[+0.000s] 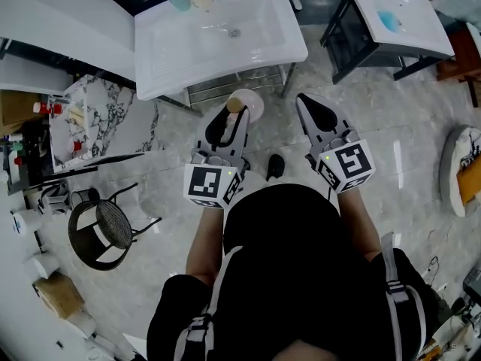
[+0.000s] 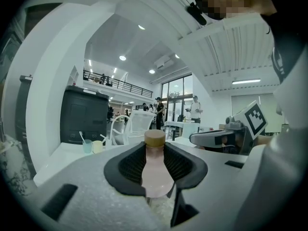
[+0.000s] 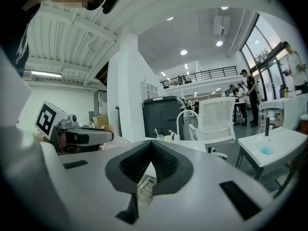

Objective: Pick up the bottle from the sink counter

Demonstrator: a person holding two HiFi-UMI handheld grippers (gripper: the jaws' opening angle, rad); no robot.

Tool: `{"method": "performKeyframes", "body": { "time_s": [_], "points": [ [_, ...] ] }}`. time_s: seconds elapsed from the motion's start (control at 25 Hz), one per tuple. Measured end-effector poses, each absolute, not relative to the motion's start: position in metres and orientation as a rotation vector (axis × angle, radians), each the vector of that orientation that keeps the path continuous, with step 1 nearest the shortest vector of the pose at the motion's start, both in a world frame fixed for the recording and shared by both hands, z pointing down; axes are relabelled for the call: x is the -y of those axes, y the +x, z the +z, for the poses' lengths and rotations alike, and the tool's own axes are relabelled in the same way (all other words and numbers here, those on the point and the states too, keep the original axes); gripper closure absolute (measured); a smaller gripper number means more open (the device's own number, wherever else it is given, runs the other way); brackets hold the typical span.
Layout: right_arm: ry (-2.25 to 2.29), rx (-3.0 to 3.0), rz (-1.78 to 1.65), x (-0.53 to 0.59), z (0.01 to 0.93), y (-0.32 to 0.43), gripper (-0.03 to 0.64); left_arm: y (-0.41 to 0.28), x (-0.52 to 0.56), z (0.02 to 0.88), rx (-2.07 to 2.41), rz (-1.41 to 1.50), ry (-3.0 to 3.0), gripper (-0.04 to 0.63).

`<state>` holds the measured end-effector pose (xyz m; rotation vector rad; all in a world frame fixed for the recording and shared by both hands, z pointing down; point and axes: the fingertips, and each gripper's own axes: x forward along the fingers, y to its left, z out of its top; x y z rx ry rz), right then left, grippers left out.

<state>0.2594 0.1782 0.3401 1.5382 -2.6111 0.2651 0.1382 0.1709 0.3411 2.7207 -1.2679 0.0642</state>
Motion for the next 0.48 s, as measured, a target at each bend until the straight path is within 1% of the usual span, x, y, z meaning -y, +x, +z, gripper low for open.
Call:
{"method": "performKeyframes", "body": {
  "time_s": [0.48],
  "points": [
    [1.545,2.603,0.252,-0.1873,0.3384,0.2583,0.617,0.1352,-0.1784,0.343,1.26,0.073,2.722,0.471]
  ]
}}
